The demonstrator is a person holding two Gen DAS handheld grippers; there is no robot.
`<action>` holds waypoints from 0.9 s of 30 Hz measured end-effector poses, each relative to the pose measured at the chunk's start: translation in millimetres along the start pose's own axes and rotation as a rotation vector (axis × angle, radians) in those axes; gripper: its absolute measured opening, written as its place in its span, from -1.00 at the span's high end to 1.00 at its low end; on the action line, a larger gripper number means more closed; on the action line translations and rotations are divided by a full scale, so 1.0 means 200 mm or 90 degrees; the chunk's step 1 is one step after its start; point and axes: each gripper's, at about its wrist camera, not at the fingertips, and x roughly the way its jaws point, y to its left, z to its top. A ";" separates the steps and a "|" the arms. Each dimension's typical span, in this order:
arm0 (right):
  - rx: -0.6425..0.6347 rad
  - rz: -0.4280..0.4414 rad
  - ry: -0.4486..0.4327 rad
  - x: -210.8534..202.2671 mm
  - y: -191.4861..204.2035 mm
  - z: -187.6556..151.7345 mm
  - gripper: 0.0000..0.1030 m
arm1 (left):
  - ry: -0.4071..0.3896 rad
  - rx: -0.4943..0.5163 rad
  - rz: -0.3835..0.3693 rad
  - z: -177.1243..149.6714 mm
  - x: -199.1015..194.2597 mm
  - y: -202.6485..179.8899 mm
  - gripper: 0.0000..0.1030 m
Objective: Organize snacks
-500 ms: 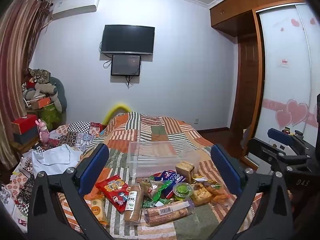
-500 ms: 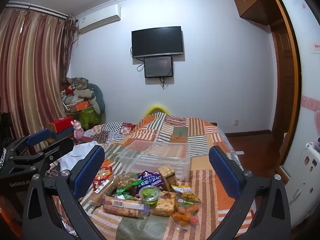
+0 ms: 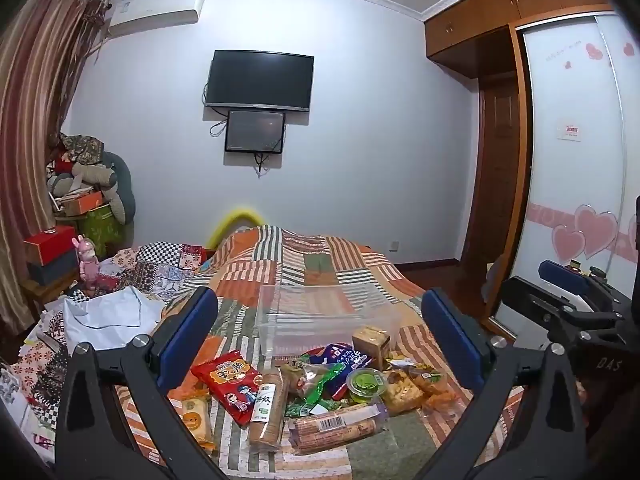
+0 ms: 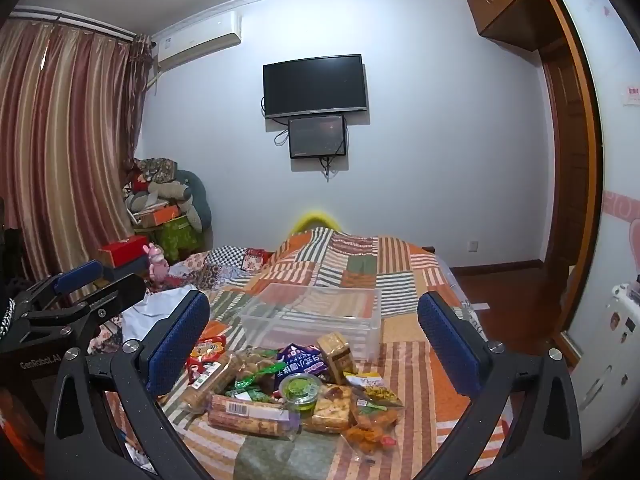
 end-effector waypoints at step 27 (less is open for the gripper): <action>0.014 0.010 -0.006 -0.01 0.01 0.05 -1.00 | 0.001 -0.009 -0.009 0.00 0.00 0.01 -1.00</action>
